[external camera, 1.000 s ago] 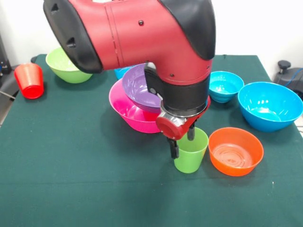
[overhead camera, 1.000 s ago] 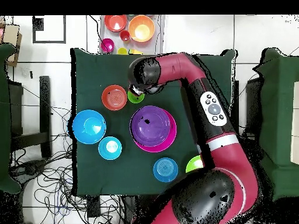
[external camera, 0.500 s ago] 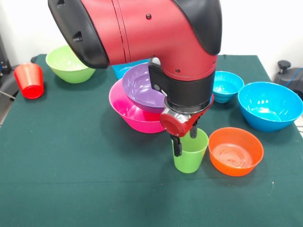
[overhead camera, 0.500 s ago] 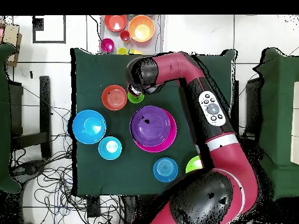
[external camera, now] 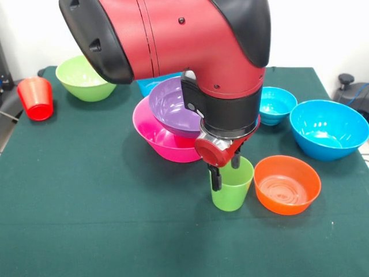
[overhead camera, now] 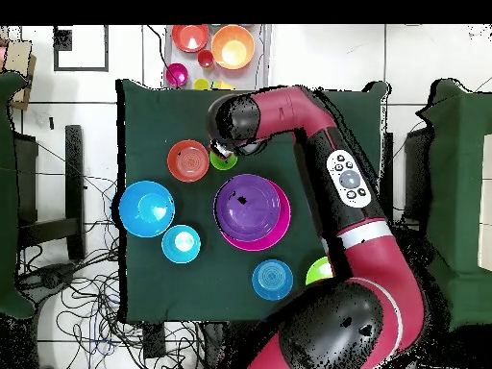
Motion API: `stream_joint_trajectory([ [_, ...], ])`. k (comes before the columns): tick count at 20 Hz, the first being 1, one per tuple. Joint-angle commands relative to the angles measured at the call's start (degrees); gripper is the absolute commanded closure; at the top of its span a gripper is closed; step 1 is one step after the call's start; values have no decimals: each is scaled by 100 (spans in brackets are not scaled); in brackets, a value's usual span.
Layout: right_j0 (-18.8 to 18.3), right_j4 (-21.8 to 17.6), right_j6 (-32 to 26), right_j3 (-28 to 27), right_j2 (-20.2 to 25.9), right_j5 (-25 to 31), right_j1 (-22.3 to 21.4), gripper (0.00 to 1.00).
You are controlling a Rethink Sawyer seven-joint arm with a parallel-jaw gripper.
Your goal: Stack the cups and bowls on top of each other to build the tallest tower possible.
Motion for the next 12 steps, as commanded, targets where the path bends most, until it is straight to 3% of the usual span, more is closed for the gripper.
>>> stream_joint_trajectory([
  [1,132,-382,-624,-42,-529,-257,60,0],
  [12,208,-494,-635,-321,-531,-409,439,0],
])
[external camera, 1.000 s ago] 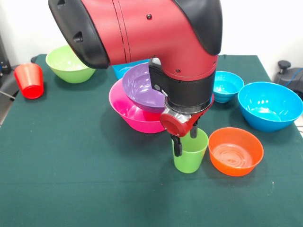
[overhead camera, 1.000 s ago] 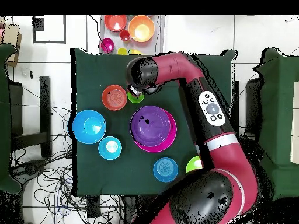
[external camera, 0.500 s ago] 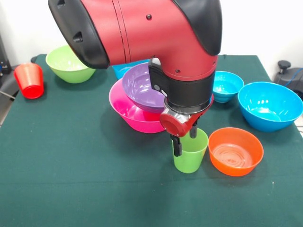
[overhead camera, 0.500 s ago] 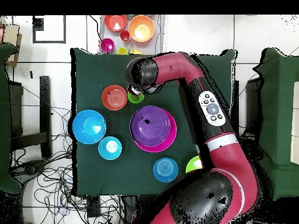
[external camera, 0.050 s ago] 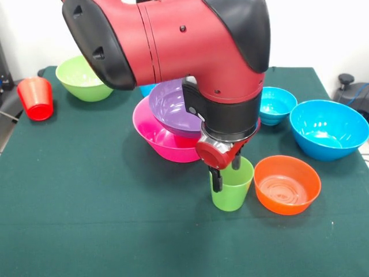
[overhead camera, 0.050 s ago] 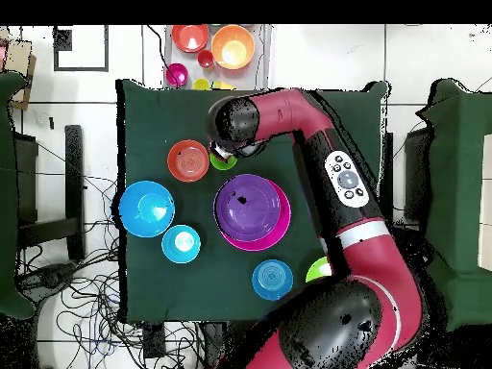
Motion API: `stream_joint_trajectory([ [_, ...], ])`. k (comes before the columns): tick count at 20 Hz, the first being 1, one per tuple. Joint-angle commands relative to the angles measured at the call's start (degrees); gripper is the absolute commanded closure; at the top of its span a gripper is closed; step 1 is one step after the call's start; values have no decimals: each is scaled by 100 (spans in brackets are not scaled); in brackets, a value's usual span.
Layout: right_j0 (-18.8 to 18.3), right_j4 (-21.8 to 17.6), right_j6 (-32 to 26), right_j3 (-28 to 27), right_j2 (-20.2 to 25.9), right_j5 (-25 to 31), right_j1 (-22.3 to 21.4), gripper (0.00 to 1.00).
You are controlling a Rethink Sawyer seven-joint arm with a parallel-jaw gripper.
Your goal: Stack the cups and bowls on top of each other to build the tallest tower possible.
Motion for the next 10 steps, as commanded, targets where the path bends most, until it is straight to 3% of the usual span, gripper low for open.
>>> stream_joint_trajectory([
  [1,211,-474,-644,-348,-522,-406,355,0],
  [10,337,-594,-1027,-1031,-434,-414,808,0],
])
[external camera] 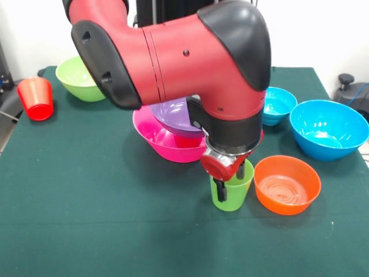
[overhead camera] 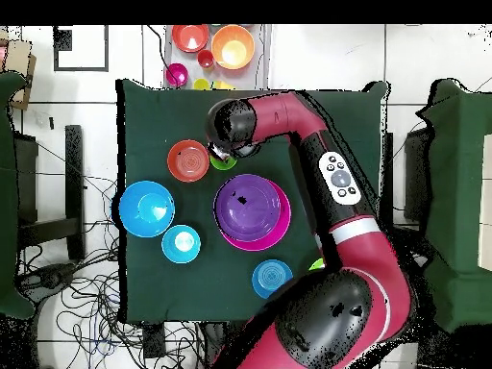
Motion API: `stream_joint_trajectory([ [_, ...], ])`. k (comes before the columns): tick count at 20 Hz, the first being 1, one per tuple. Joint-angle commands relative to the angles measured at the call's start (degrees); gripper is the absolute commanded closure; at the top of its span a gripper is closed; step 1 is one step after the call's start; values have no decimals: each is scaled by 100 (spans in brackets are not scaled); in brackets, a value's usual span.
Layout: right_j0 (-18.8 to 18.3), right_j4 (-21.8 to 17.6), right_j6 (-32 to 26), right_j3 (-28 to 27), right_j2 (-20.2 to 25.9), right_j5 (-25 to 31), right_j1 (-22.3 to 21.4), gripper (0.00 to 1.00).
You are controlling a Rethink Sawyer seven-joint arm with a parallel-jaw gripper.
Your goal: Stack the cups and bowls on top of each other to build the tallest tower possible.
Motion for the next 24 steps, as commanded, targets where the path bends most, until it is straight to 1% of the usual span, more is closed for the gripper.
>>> stream_joint_trajectory([
  [1,302,-591,-1049,-919,-427,-361,577,0],
  [2,345,-621,-1072,-1043,-430,-381,660,100],
  [4,360,-642,-1051,-1084,-413,-466,693,100],
  [5,377,-633,-1078,-1178,-380,-520,793,100],
  [7,396,-549,-1086,-1179,-370,-442,753,100],
  [10,352,-444,-791,-675,-521,-321,189,100],
  [12,324,-383,-688,-441,-578,-197,-122,100],
  [18,227,-217,-596,-20,-652,-7,-684,100],
  [20,162,-134,-577,226,-685,51,-937,100],
  [24,82,-30,-459,660,-696,35,-1293,100],
])
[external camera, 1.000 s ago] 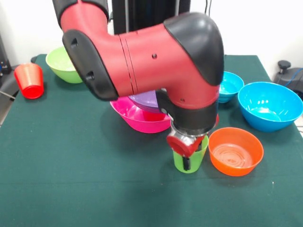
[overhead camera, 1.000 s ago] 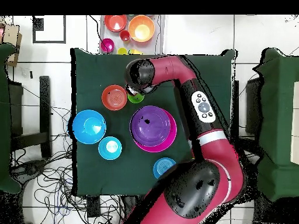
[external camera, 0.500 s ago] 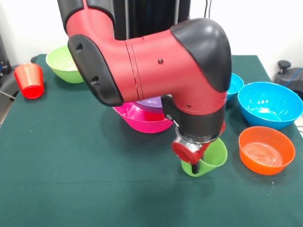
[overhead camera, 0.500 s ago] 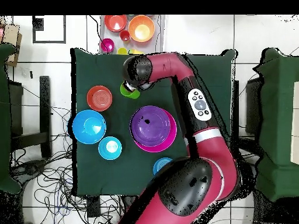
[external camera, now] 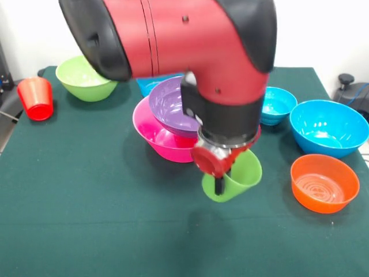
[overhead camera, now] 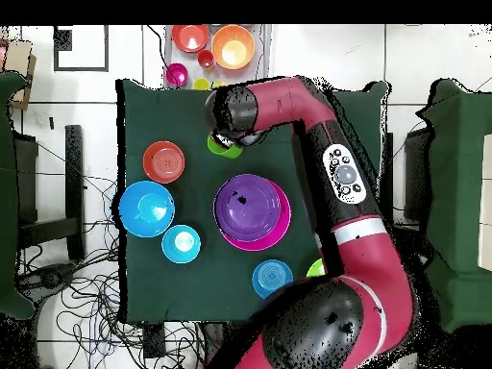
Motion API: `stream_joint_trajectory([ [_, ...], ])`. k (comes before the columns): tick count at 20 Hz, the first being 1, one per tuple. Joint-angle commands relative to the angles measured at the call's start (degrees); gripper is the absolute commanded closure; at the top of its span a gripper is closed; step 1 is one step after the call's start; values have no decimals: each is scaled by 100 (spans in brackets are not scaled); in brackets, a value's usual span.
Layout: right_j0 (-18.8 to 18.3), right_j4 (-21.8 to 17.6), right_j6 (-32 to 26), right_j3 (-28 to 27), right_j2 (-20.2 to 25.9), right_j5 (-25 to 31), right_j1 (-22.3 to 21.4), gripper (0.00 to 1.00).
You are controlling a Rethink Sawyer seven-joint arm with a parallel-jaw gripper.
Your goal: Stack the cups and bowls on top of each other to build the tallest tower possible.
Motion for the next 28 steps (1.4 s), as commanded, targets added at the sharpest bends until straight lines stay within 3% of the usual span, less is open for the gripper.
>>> stream_joint_trajectory([
  [1,-123,9,-408,1019,-481,12,-938,100],
  [9,-549,446,-40,2562,-433,-83,-2198,100],
  [14,-731,611,187,3241,-387,-315,-2565,100],
  [17,-782,674,268,3508,-315,-497,-2587,100],
  [23,-828,698,599,3706,-276,-1241,-2223,100],
  [28,-804,722,570,3708,-378,-1375,-2082,100],
])
